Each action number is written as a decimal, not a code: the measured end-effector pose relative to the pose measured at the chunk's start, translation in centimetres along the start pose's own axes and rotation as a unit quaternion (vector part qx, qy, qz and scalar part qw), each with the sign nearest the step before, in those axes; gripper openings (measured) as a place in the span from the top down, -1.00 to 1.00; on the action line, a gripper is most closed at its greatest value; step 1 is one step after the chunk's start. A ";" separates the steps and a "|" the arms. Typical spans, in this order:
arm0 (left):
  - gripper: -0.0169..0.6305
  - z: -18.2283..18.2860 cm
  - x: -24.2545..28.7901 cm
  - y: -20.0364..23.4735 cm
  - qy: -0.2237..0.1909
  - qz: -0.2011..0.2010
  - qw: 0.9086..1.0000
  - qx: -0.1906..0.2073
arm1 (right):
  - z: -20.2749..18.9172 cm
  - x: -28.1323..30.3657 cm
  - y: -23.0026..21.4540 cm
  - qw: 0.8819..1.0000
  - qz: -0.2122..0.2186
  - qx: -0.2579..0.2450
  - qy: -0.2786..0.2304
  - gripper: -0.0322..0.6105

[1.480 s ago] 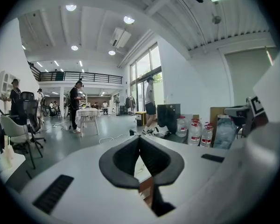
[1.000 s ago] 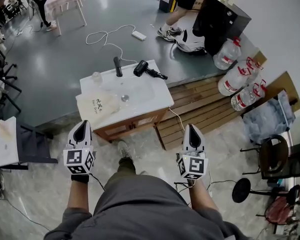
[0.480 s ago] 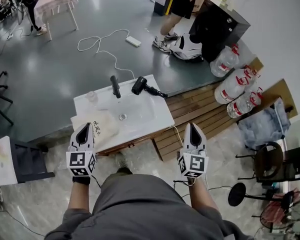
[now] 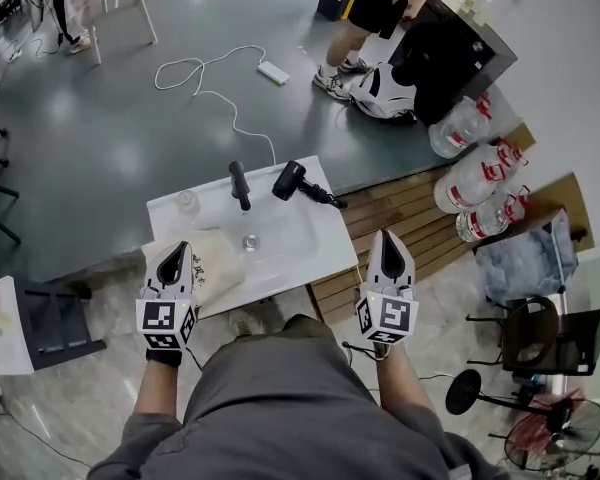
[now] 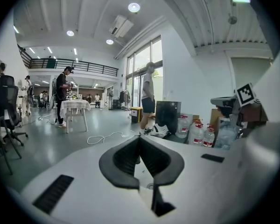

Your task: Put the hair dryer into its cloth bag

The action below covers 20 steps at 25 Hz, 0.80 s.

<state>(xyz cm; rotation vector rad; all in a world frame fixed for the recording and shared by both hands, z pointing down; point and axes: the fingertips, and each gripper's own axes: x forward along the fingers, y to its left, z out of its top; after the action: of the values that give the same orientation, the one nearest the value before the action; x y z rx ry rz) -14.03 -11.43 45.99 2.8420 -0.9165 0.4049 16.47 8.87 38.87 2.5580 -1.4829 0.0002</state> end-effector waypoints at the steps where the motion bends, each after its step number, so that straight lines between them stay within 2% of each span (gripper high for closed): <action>1: 0.94 -0.1 0.4 0.0 0.002 0.003 1.000 -0.001 | -0.1 0.8 -0.2 1.000 0.003 0.000 0.001 0.89; 5: 0.94 -0.5 2.4 -0.1 0.011 0.021 1.000 0.003 | -0.8 4.5 -0.8 1.000 0.027 0.005 0.000 0.89; 12: 0.94 -0.8 5.1 -1.3 0.031 0.081 0.996 -0.008 | -0.3 10.9 -3.5 0.997 0.077 0.010 -0.015 0.89; 16: 0.93 0.4 6.2 -1.9 0.012 0.103 0.995 -0.018 | -0.4 13.4 -5.4 0.996 0.088 0.018 -0.019 0.89; 18: 0.83 1.6 6.3 -2.2 -0.014 0.106 0.994 -0.026 | -0.6 14.3 -5.9 0.995 0.095 0.020 -0.019 0.89; 20: 0.51 2.8 6.5 -2.6 -0.034 0.105 0.994 -0.028 | -0.9 15.1 -6.2 0.994 0.102 0.022 -0.017 0.89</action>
<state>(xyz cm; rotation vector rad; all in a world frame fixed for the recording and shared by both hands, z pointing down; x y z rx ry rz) -6.82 -13.55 45.09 2.7334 -1.2245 0.2995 29.46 -0.92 40.19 2.4397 -1.7698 0.0174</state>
